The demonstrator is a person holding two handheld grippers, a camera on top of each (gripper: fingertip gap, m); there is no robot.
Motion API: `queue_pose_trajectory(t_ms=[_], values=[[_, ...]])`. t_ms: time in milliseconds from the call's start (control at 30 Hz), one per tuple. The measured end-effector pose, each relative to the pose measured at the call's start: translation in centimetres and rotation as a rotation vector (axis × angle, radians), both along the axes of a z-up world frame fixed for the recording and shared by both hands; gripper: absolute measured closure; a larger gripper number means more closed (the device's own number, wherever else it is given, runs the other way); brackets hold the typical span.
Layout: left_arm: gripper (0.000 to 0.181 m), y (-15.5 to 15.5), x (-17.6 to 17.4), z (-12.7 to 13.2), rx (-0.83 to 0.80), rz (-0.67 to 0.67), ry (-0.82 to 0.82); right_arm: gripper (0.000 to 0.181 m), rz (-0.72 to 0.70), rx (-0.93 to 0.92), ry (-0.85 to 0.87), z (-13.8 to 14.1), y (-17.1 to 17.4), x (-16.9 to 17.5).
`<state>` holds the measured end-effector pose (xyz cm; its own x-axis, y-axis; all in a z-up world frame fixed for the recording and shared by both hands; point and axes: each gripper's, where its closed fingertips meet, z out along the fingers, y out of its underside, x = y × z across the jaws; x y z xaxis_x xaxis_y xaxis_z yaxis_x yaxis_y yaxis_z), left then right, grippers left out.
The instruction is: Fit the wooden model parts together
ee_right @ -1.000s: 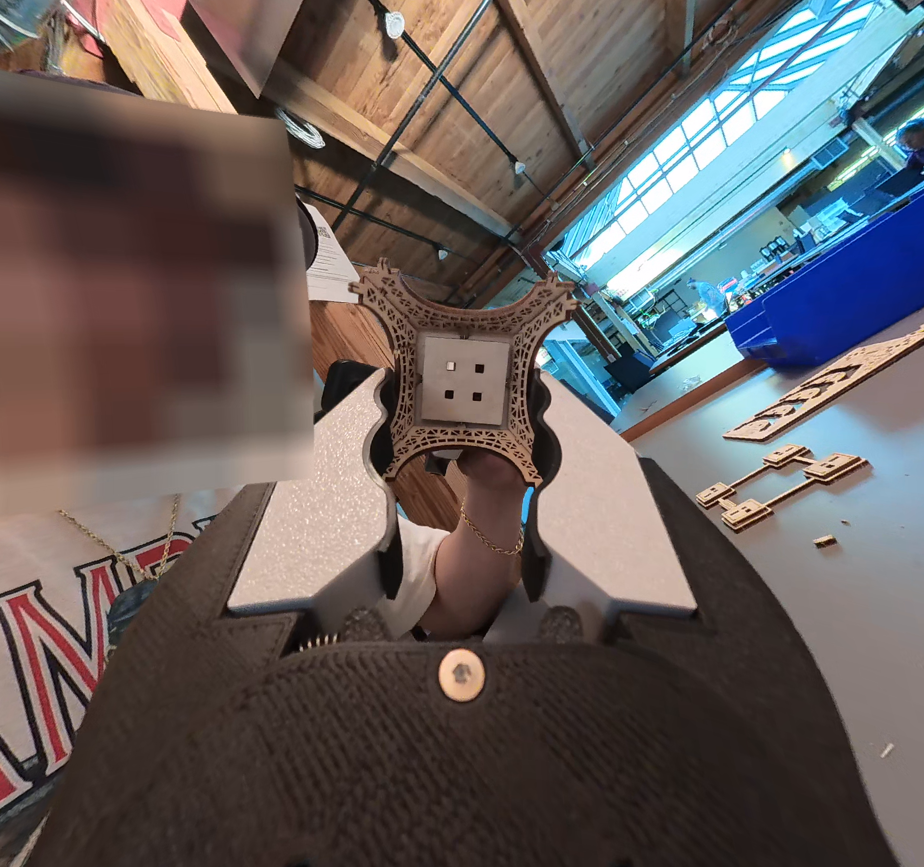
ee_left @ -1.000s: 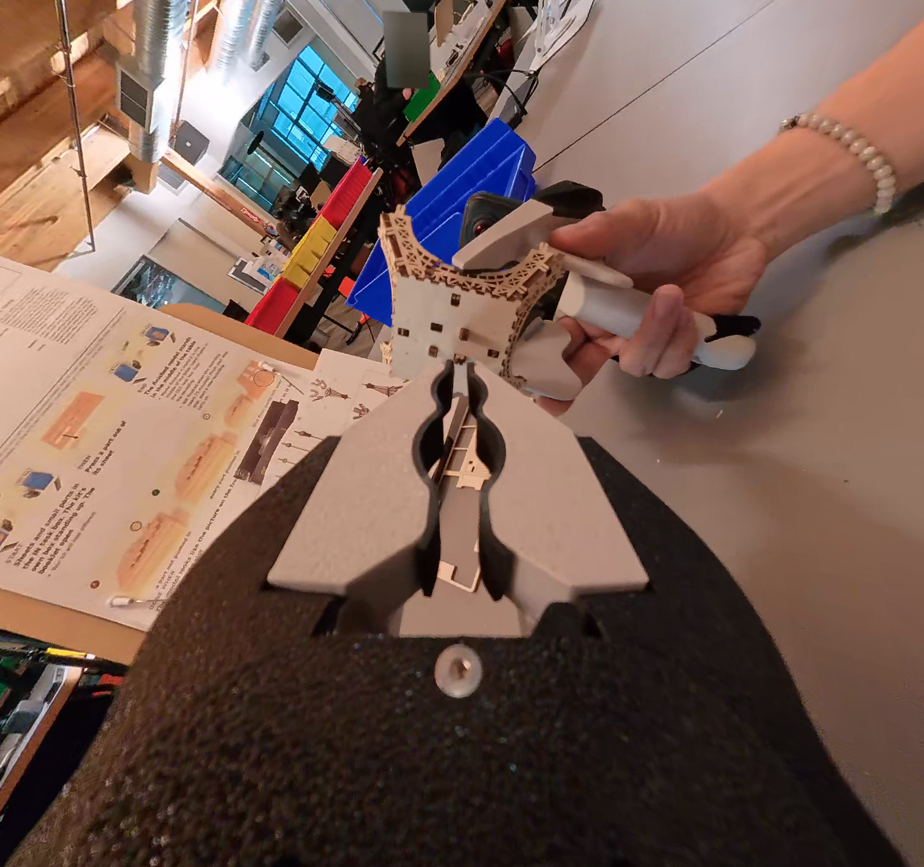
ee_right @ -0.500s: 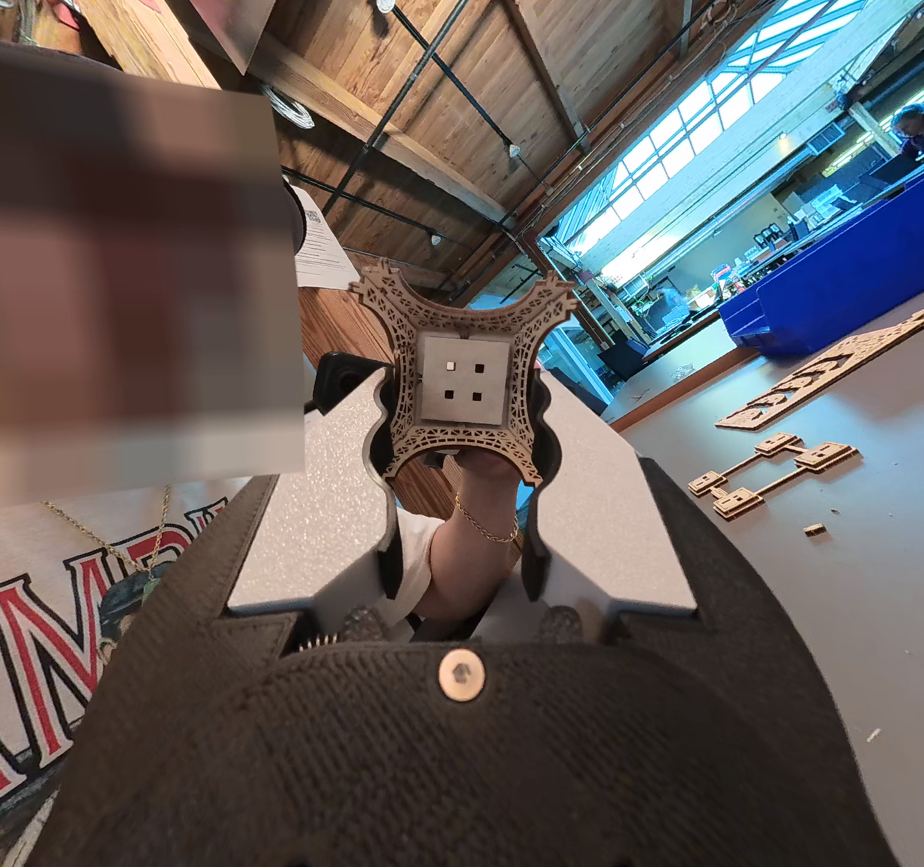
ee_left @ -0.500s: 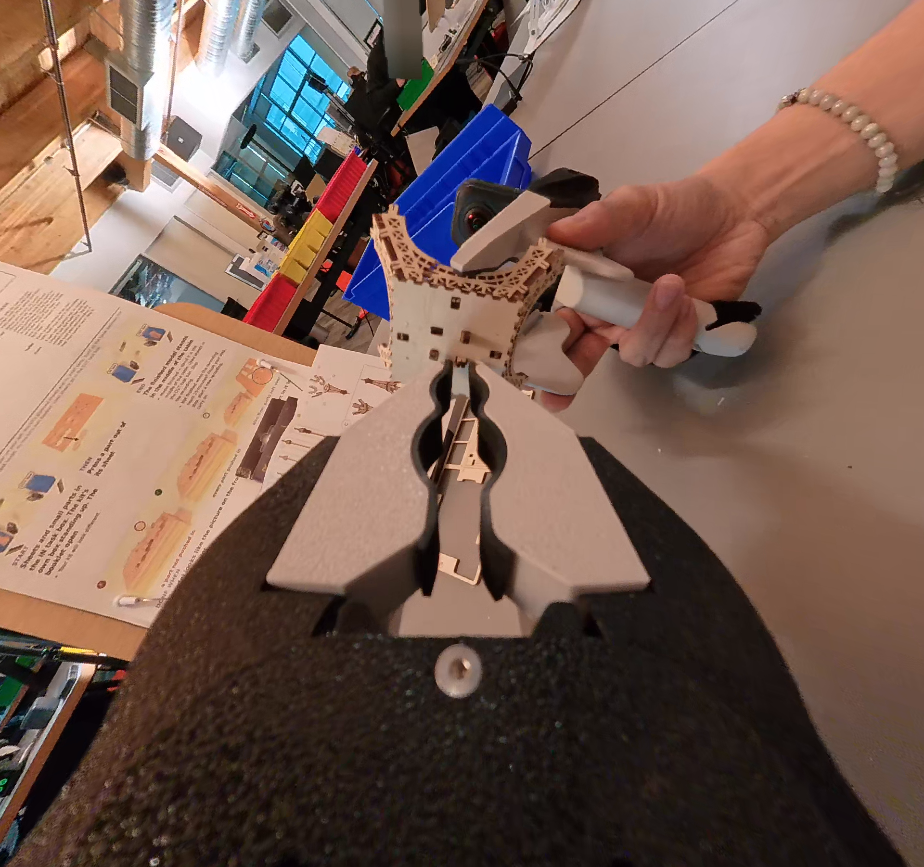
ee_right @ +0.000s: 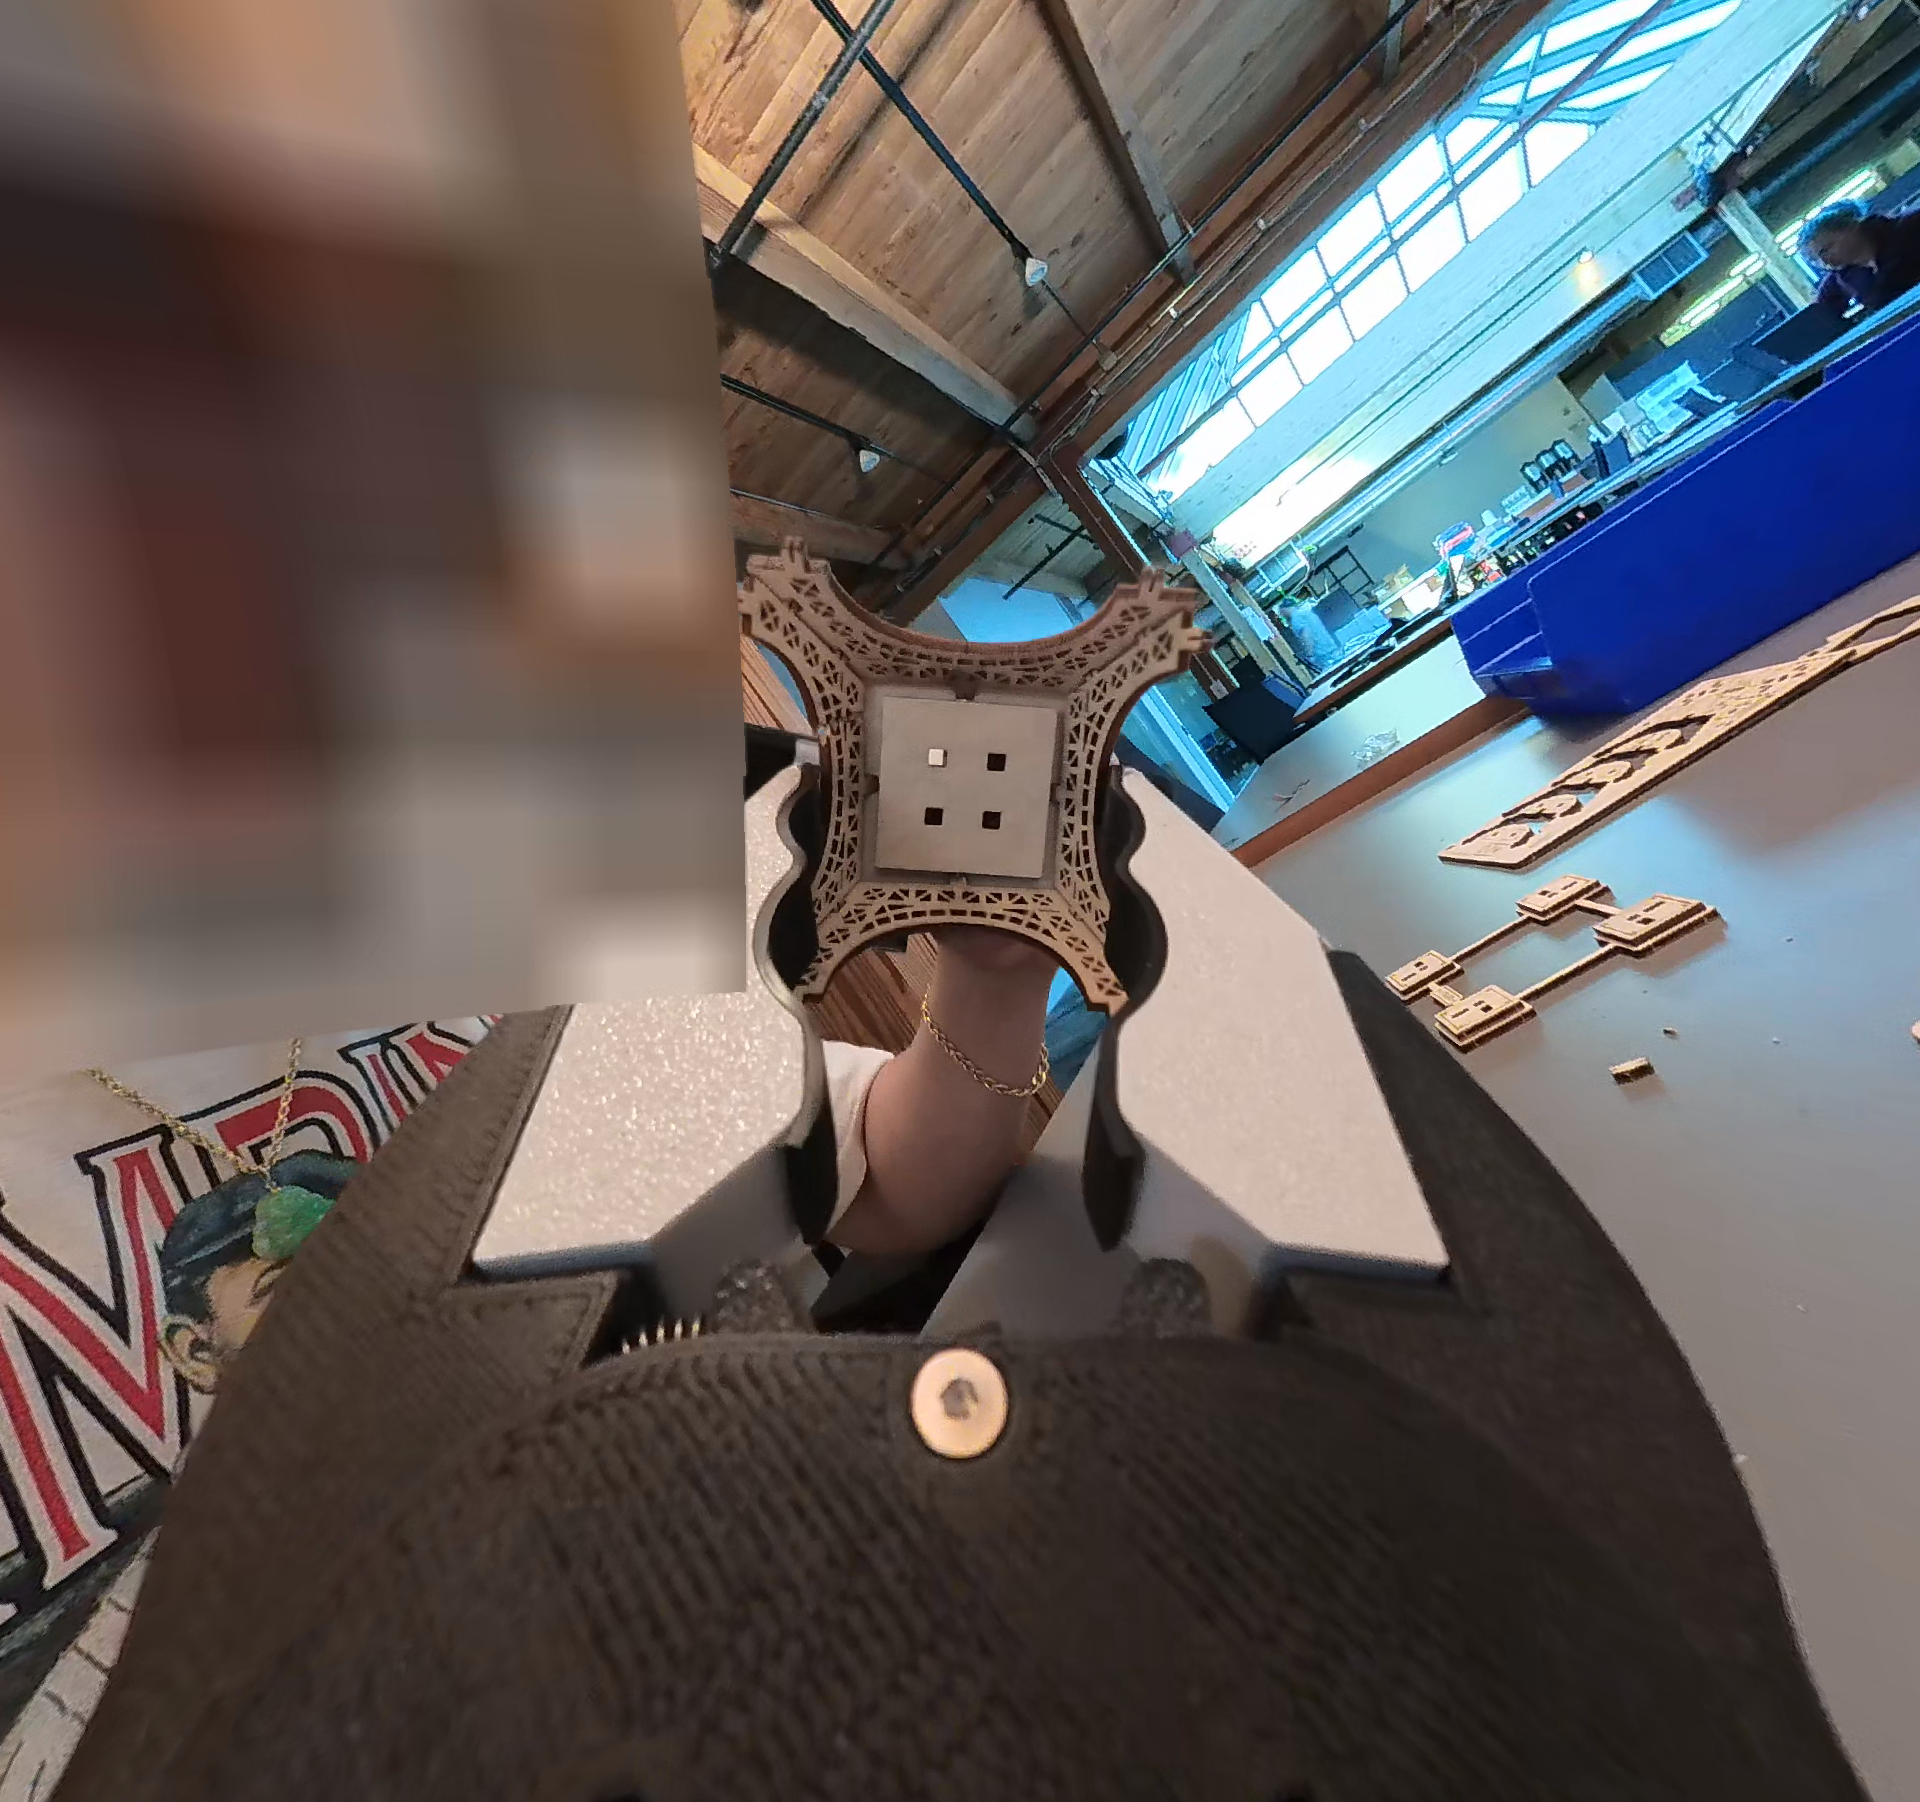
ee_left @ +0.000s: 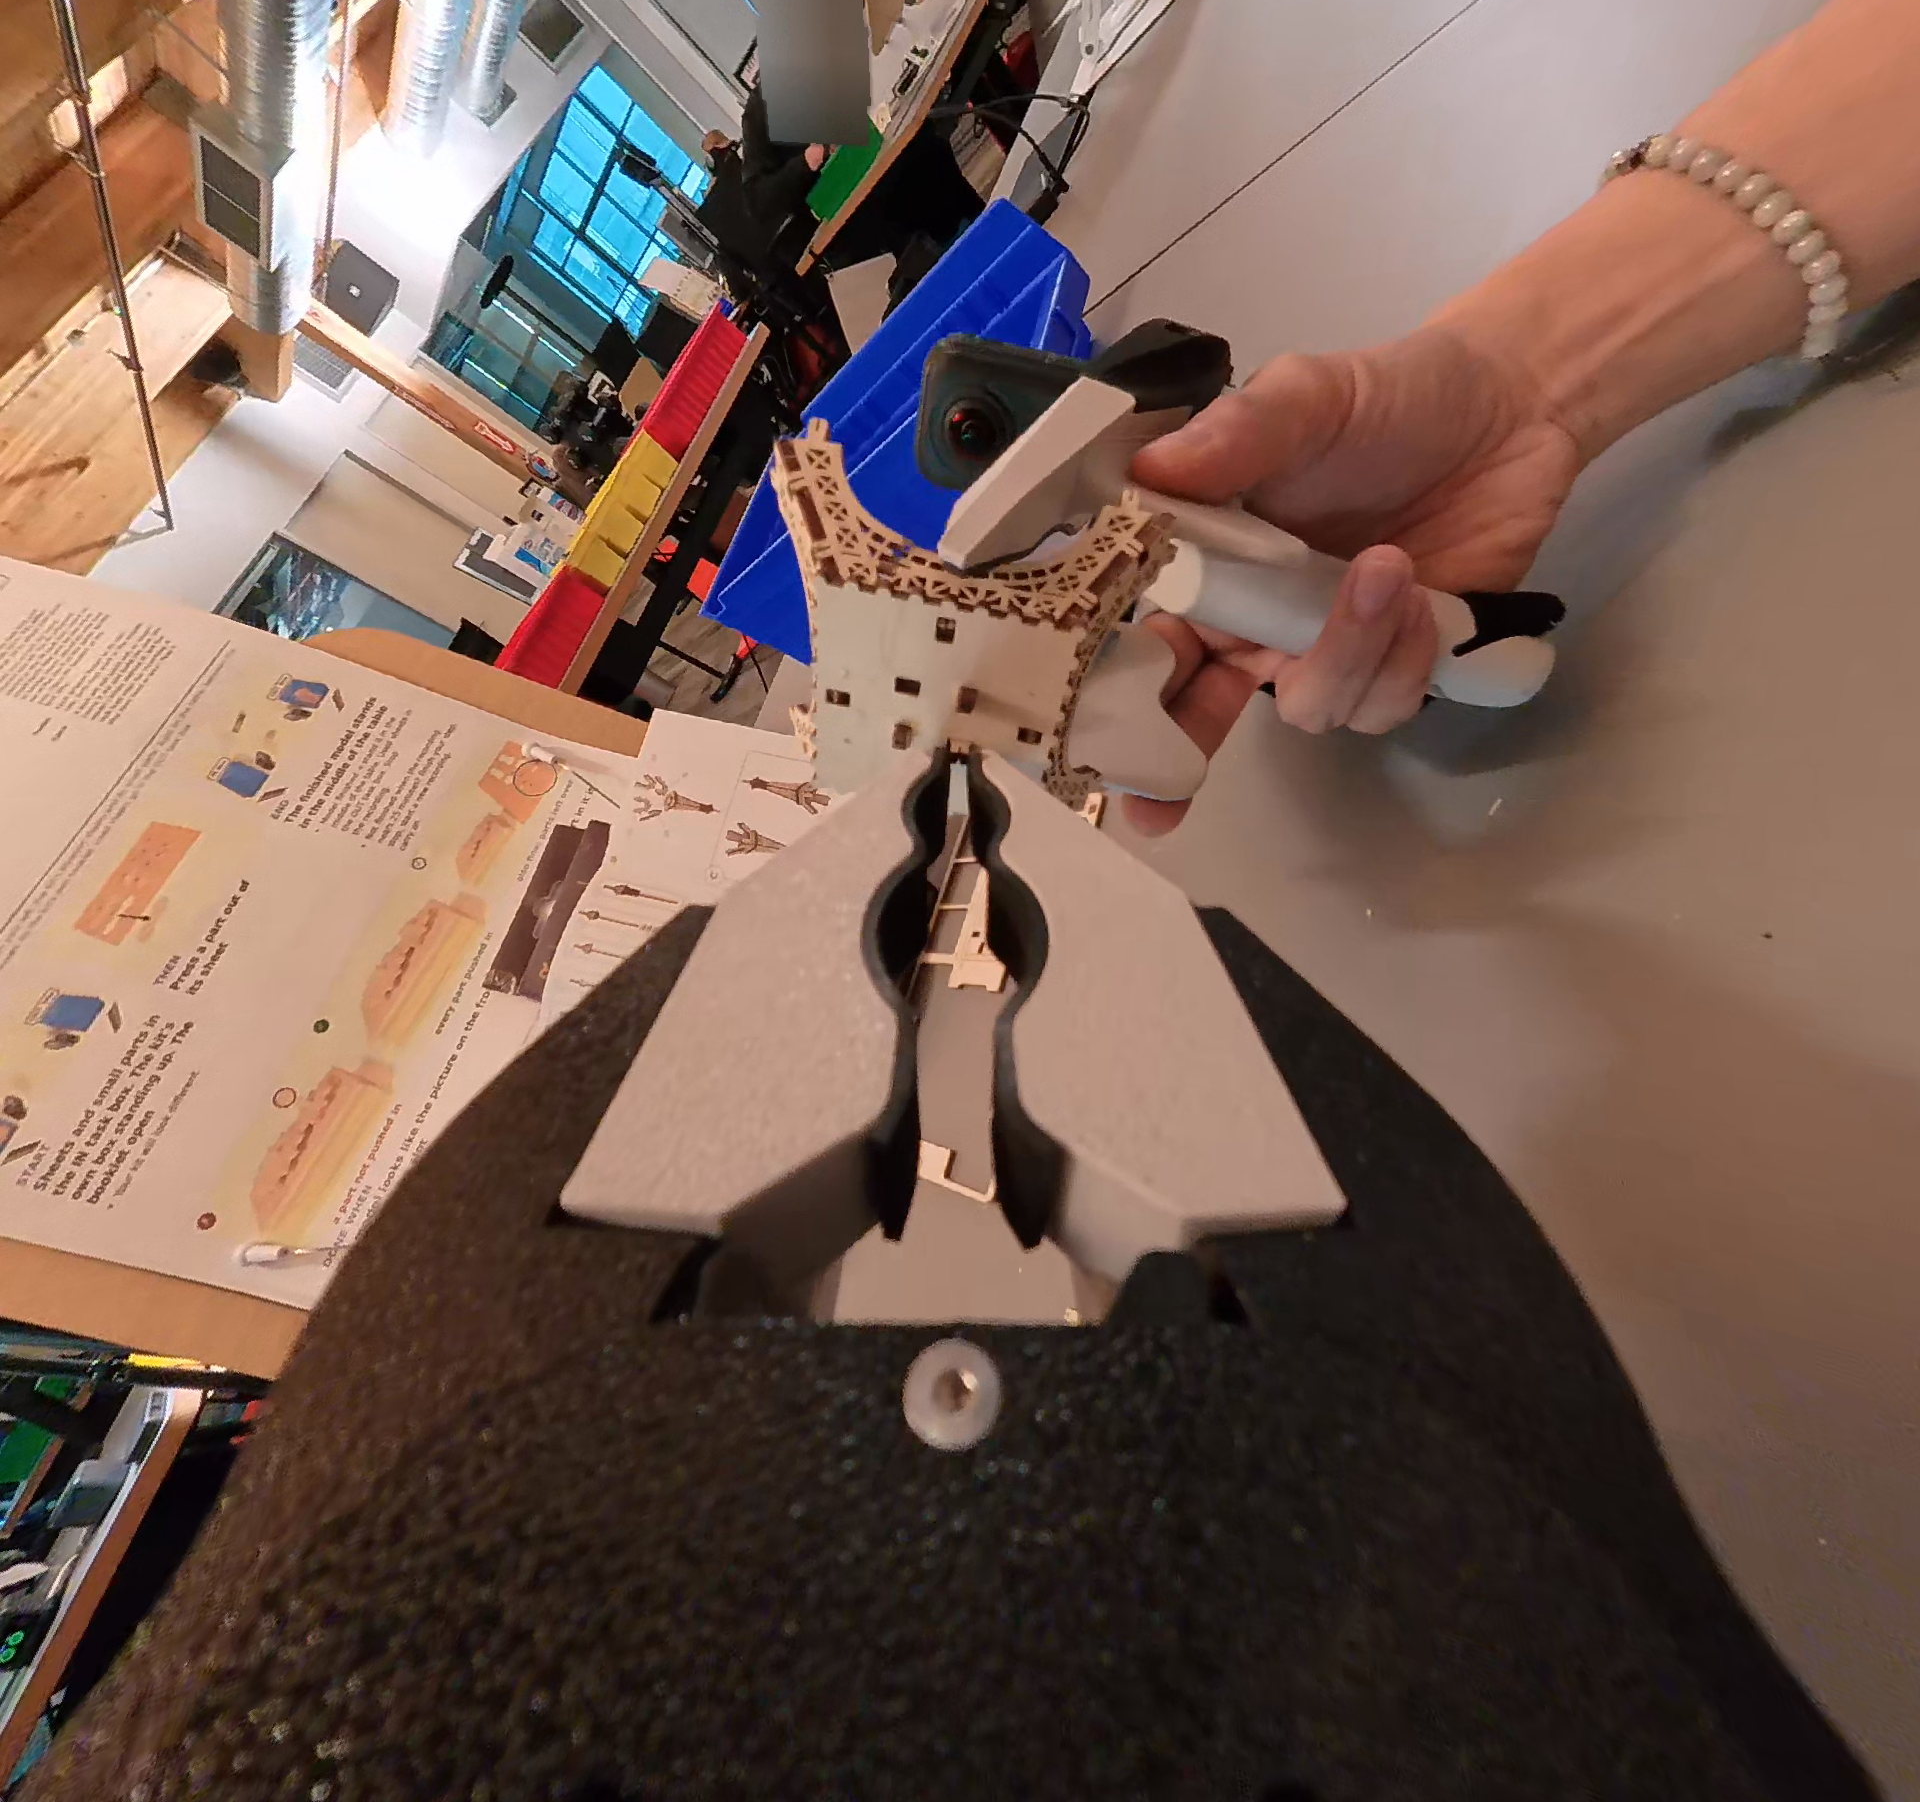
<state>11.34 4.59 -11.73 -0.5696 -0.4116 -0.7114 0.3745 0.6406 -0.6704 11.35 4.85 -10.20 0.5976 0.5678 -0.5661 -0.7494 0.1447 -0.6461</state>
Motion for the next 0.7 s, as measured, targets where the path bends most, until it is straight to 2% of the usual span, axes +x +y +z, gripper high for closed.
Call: queue_pose_trajectory(t_ms=[533,633,700], values=[[0.177,0.3,0.0,-0.7,0.0,-0.025,0.046,0.13,-0.029,-0.051,-0.066,-0.5,0.1,0.1],[0.172,1.8,0.1,-0.3,-0.024,-0.015,0.078,0.13,-0.08,-0.08,-0.102,-0.8,0.0,0.8],[0.171,3.7,0.4,-0.6,-0.045,0.007,0.156,0.13,-0.108,-0.101,-0.123,-1.0,-0.2,1.3]])
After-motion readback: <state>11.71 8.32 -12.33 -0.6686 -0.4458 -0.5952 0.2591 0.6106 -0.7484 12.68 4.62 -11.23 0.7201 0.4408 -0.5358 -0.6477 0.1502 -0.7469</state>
